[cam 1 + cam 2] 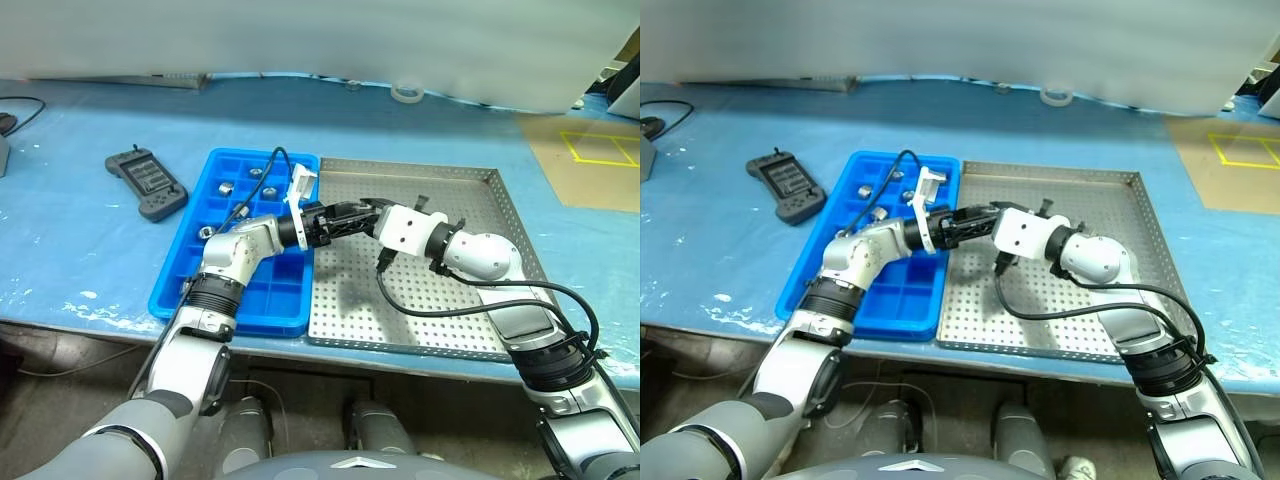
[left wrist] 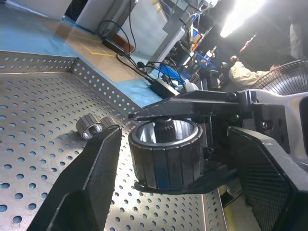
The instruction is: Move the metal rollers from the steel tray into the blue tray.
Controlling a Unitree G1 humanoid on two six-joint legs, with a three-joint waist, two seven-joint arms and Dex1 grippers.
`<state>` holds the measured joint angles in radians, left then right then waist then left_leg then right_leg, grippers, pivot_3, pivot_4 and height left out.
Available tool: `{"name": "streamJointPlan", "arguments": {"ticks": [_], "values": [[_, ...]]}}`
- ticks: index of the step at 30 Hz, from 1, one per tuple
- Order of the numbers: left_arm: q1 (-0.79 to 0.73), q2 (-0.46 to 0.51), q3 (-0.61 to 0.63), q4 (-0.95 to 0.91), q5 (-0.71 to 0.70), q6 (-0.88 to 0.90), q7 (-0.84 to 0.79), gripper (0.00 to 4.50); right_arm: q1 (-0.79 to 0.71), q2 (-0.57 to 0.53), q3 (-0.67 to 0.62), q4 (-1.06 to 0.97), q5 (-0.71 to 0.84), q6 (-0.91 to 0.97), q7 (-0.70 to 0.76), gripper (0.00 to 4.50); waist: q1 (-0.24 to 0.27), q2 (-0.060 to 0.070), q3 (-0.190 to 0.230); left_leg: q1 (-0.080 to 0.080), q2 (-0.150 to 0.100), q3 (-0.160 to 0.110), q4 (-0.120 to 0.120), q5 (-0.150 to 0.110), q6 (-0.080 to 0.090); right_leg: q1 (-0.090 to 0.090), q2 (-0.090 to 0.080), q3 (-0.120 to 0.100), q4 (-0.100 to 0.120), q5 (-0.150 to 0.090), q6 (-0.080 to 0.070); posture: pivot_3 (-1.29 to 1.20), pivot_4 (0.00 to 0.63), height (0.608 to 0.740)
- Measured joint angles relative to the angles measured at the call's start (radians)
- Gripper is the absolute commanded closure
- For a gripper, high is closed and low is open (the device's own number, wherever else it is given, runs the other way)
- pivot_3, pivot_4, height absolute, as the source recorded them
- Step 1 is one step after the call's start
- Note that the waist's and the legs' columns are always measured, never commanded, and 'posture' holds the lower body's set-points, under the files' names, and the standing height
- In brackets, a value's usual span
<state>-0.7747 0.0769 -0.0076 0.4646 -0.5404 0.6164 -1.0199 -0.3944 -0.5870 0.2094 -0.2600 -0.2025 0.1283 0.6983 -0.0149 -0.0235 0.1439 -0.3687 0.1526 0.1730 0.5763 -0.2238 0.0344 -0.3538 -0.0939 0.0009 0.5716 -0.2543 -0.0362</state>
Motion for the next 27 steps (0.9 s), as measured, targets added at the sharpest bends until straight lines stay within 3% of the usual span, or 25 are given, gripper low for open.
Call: {"name": "streamJointPlan", "arguments": {"ticks": [3, 5, 9, 26, 27], "values": [[-0.004, -0.011, 0.005, 0.021, 0.002, -0.017, 0.017, 0.98, 0.000, 0.000, 0.000, -0.001, 0.000, 0.000, 0.000, 3.30, 0.001, 0.000, 0.000, 0.000, 0.000, 0.000, 0.000, 0.000, 0.000, 0.000, 0.000, 0.000, 0.000, 0.000, 0.000, -0.24, 0.150, 0.740], [-0.007, -0.022, 0.009, 0.033, 0.010, -0.035, 0.032, 1.41, 0.000, 0.000, 0.000, -0.002, 0.000, 0.004, 0.002, 3.30, 0.001, 0.000, 0.000, 0.000, 0.000, 0.000, 0.000, 0.000, 0.001, 0.000, 0.000, 0.000, 0.000, 0.000, 0.000, -0.24, 0.150, 0.740], [-0.007, -0.027, 0.003, 0.036, 0.013, -0.043, 0.026, 2.73, 0.000, -0.002, -0.002, -0.003, -0.005, 0.018, 0.003, 3.30, 0.000, 0.000, 0.000, 0.000, 0.000, 0.000, 0.000, -0.001, 0.001, 0.000, 0.000, 0.000, 0.000, 0.000, 0.000, -0.24, 0.150, 0.740], [-0.007, 0.013, -0.023, -0.005, 0.011, -0.011, 0.023, 2.80, 0.002, 0.003, 0.004, -0.018, 0.005, 0.036, 0.014, 3.30, 0.001, 0.000, 0.000, 0.000, 0.000, 0.000, 0.000, -0.001, 0.001, 0.000, 0.000, 0.000, 0.000, 0.000, 0.000, -0.23, 0.150, 0.740], [-0.007, 0.013, -0.023, -0.005, 0.009, -0.008, 0.024, 2.80, 0.002, 0.004, 0.002, -0.020, 0.014, 0.045, 0.015, 2.95, 0.001, 0.000, 0.000, 0.000, 0.000, 0.000, 0.000, -0.001, 0.001, 0.000, 0.000, 0.000, 0.000, 0.000, 0.000, -0.23, 0.150, 0.740]]}}
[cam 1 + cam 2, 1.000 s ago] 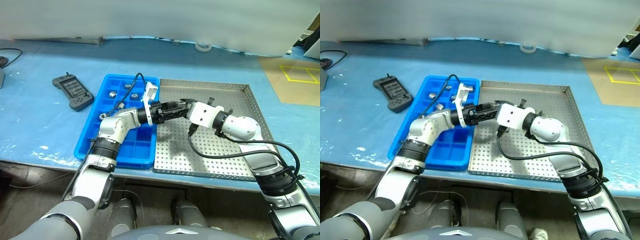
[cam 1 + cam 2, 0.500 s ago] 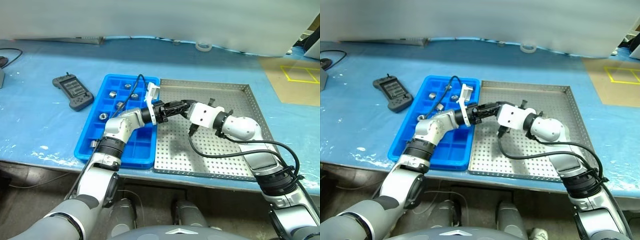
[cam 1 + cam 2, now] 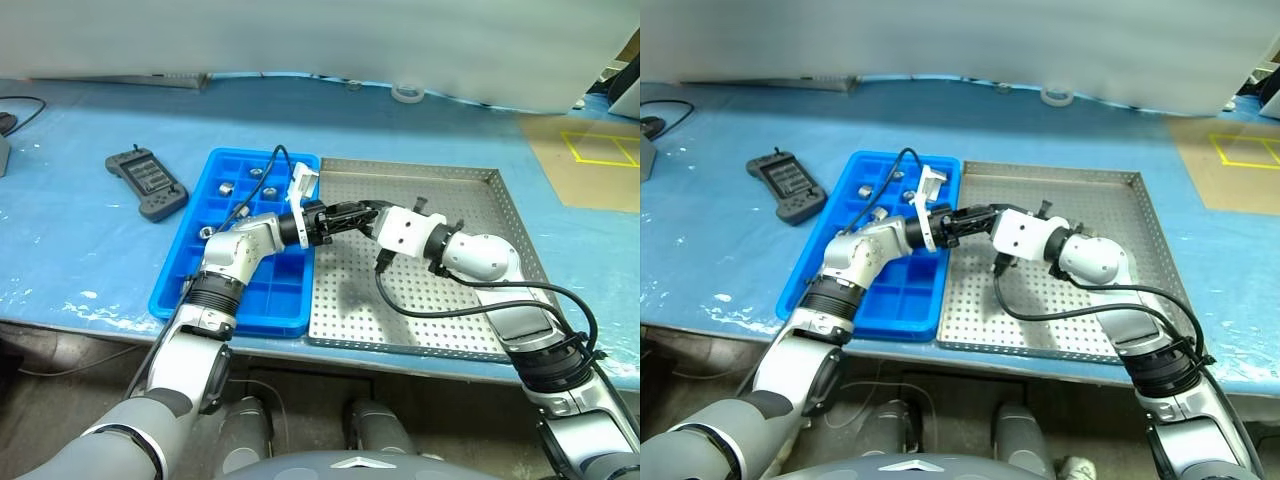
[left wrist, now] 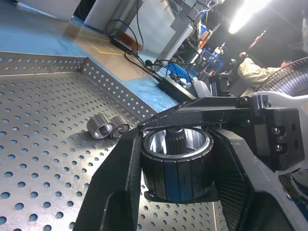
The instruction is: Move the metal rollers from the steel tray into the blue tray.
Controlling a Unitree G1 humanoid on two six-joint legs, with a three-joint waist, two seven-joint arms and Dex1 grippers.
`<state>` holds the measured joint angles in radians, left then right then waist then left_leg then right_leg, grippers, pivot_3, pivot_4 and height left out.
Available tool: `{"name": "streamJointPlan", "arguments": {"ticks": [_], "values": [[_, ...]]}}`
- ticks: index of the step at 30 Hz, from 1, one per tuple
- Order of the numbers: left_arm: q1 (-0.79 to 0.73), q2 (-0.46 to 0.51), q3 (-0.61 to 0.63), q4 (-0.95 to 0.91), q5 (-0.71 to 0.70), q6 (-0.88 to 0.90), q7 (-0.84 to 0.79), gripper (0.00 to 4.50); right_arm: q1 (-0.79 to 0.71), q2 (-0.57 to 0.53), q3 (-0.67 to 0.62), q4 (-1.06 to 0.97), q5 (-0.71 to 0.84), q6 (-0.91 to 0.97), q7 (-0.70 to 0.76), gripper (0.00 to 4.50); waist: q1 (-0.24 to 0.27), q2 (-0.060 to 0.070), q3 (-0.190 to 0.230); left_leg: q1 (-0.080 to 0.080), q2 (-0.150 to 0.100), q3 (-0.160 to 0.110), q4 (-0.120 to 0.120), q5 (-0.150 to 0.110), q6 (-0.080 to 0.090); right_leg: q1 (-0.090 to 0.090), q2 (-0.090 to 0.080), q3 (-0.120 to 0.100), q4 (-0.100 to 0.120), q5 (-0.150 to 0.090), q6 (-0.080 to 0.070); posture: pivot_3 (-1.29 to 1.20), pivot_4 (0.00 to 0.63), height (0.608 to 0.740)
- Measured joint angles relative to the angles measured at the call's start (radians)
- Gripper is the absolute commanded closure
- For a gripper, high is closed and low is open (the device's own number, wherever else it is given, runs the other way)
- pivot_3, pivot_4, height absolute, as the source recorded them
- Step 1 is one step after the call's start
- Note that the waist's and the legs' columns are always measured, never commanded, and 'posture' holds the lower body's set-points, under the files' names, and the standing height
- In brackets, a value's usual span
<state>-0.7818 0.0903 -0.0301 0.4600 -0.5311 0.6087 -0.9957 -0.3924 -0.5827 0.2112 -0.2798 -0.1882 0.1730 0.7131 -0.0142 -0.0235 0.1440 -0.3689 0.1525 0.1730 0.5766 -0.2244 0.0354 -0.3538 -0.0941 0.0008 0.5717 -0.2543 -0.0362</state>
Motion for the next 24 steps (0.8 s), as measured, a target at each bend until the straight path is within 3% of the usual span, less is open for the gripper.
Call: {"name": "streamJointPlan", "arguments": {"ticks": [5, 13, 21, 24], "values": [[0.000, 0.047, 0.024, -0.004, 0.005, -0.002, 0.019, 2.80, 0.000, 0.029, -0.038, -0.002, 0.040, 0.048, -0.031, 1.34, -0.001, 0.000, 0.000, 0.000, 0.001, 0.000, 0.000, 0.000, -0.001, 0.000, 0.000, 0.000, 0.000, 0.000, 0.000, -0.23, 0.150, 0.740], [0.014, 0.090, 0.031, -0.035, 0.006, 0.003, 0.033, 2.80, 0.002, 0.022, -0.046, -0.017, 0.035, 0.076, -0.035, 1.34, 0.000, 0.000, 0.000, 0.000, 0.000, 0.000, 0.000, 0.000, 0.000, 0.000, 0.000, 0.000, 0.000, 0.000, 0.000, -0.23, 0.150, 0.740], [0.159, 0.394, 0.089, -0.326, -0.026, 0.020, -0.078, 2.80, 0.037, -0.002, -0.042, 0.016, 0.033, 0.048, -0.030, 1.34, -0.001, 0.001, 0.000, 0.001, 0.002, 0.000, -0.005, 0.002, -0.004, -0.002, 0.002, -0.001, 0.000, 0.000, 0.000, -0.17, 0.150, 0.740], [0.215, 0.445, 0.108, -0.324, 0.010, -0.031, -0.069, 2.80, 0.036, 0.009, -0.038, 0.052, 0.032, 0.033, -0.033, 1.34, 0.009, 0.001, 0.001, 0.001, 0.000, 0.000, -0.004, 0.002, -0.004, -0.001, 0.001, -0.001, 0.000, 0.000, 0.000, -0.14, 0.150, 0.740]]}}
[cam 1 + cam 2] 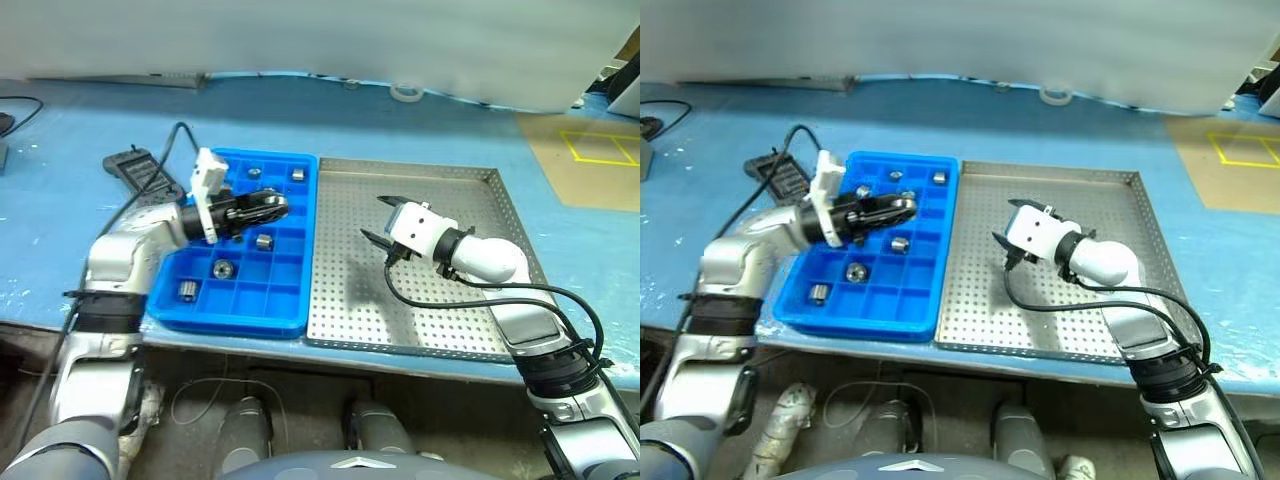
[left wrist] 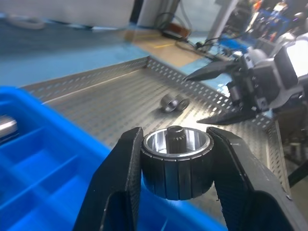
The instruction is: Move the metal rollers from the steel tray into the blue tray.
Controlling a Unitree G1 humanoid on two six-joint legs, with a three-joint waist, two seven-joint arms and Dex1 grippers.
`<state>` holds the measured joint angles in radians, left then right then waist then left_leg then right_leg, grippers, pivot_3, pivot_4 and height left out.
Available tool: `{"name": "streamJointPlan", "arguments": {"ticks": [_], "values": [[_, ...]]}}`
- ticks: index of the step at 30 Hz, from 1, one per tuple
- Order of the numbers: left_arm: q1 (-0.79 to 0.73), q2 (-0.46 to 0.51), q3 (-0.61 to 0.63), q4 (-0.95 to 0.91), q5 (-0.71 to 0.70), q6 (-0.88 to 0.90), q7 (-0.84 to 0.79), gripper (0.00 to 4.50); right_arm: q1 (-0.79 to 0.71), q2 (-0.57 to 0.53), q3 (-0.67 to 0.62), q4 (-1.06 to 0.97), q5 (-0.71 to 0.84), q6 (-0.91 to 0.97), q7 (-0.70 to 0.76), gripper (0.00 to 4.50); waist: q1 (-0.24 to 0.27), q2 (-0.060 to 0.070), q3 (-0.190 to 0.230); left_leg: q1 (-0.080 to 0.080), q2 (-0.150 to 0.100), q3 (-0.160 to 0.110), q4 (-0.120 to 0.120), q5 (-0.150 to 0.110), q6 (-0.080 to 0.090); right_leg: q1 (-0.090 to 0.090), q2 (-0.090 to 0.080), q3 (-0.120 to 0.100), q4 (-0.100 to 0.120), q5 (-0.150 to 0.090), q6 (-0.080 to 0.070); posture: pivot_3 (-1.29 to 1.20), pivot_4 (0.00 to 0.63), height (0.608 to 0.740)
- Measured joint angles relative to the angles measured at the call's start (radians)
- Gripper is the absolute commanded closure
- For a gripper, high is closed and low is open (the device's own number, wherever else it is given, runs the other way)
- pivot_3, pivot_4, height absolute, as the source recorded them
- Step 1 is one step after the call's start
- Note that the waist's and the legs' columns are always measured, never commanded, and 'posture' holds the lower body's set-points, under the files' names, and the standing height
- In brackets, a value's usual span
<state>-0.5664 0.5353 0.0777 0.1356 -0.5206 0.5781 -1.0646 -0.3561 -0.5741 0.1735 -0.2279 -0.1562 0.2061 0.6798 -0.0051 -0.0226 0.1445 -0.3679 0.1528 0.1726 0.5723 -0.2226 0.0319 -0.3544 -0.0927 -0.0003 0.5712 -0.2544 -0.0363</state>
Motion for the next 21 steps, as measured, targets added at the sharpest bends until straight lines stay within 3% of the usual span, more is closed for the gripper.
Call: {"name": "streamJointPlan", "arguments": {"ticks": [7, 21], "values": [[-0.004, -0.087, 0.005, 0.080, 0.063, -0.098, 0.137, 2.80, -0.059, 0.069, 0.034, 0.076, -0.031, -0.074, -0.066, 1.34, 0.020, -0.001, 0.000, -0.001, -0.001, 0.000, 0.003, 0.000, 0.000, 0.000, -0.001, 0.001, 0.001, 0.000, 0.000, -0.12, 0.150, 0.740], [-0.019, -0.155, -0.138, 0.171, 0.154, -0.153, 0.078, 2.80, -0.030, 0.051, 0.033, 0.075, -0.043, -0.075, -0.071, 1.34, 0.017, -0.001, 0.000, 0.000, 0.000, 0.000, 0.000, 0.001, -0.002, -0.001, 0.001, 0.001, 0.001, 0.003, 0.005, -0.18, 0.150, 0.740]]}}
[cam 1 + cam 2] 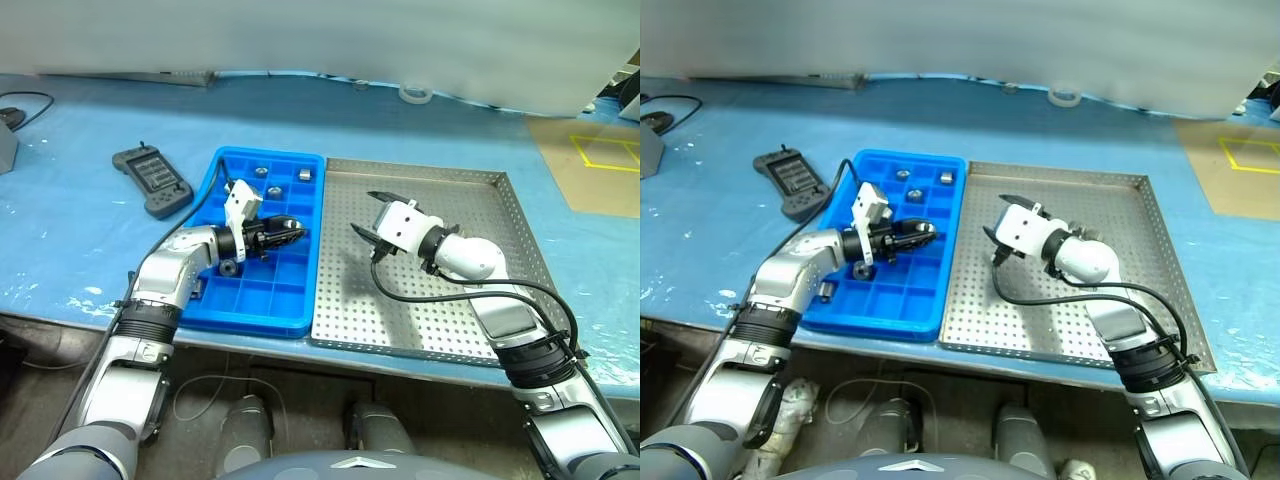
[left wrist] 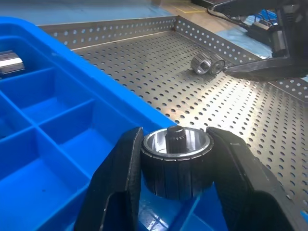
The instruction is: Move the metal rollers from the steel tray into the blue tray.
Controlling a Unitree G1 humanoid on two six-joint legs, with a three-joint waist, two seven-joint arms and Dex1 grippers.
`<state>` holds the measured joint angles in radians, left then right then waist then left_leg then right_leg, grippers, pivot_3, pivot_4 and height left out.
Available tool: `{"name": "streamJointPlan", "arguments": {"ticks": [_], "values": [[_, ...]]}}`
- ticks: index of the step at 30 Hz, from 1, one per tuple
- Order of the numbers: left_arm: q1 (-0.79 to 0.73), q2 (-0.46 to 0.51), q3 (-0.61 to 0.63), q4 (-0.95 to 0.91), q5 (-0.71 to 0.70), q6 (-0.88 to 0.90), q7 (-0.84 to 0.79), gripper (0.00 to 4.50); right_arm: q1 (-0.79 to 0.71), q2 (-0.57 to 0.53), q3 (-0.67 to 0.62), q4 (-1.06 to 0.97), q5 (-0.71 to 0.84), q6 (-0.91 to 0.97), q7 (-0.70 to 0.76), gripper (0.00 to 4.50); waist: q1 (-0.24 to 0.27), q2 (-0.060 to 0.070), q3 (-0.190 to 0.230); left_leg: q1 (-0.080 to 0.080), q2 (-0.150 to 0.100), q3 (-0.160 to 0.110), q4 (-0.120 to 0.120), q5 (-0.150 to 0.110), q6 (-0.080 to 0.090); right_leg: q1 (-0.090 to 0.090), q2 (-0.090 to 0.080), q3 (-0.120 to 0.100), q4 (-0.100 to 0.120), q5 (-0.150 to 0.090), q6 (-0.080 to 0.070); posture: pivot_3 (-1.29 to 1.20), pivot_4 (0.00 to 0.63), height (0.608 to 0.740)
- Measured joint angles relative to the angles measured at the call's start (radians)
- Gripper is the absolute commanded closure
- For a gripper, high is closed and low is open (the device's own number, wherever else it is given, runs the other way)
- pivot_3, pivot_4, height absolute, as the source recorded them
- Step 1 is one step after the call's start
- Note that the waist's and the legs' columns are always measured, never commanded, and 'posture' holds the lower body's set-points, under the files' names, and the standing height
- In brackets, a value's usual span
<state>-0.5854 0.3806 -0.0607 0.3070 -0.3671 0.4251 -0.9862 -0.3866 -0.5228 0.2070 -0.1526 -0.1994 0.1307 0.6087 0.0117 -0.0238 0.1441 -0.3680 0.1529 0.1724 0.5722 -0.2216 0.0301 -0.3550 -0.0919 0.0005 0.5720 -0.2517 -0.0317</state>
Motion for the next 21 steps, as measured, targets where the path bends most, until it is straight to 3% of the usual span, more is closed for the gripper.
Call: {"name": "streamJointPlan", "arguments": {"ticks": [6, 11, 21], "values": [[-0.103, -0.031, 0.065, 0.144, 0.009, -0.046, 0.070, 2.80, 0.007, -0.004, -0.003, -0.020, -0.001, 0.011, -0.002, 1.34, 0.001, 0.000, 0.000, 0.000, 0.000, 0.000, 0.001, 0.000, 0.000, 0.000, 0.000, 0.000, 0.000, 0.000, 0.000, -0.18, 0.150, 0.740], [-0.224, 0.005, 0.143, 0.296, 0.018, -0.137, 0.085, 2.80, 0.008, -0.008, -0.003, -0.020, -0.007, 0.013, -0.003, 1.34, -0.001, 0.000, 0.000, 0.001, 0.000, 0.000, 0.001, 0.000, 0.000, 0.001, 0.000, 0.001, 0.000, 0.000, 0.000, -0.18, 0.150, 0.740], [-0.261, -0.017, 0.161, 0.462, 0.042, -0.223, 0.079, 2.80, 0.008, -0.008, -0.003, -0.020, -0.015, 0.013, -0.003, 1.34, 0.004, -0.001, 0.000, -0.002, -0.001, -0.001, 0.001, -0.001, 0.002, 0.000, -0.001, 0.000, 0.001, 0.000, 0.000, -0.19, 0.150, 0.740]]}}
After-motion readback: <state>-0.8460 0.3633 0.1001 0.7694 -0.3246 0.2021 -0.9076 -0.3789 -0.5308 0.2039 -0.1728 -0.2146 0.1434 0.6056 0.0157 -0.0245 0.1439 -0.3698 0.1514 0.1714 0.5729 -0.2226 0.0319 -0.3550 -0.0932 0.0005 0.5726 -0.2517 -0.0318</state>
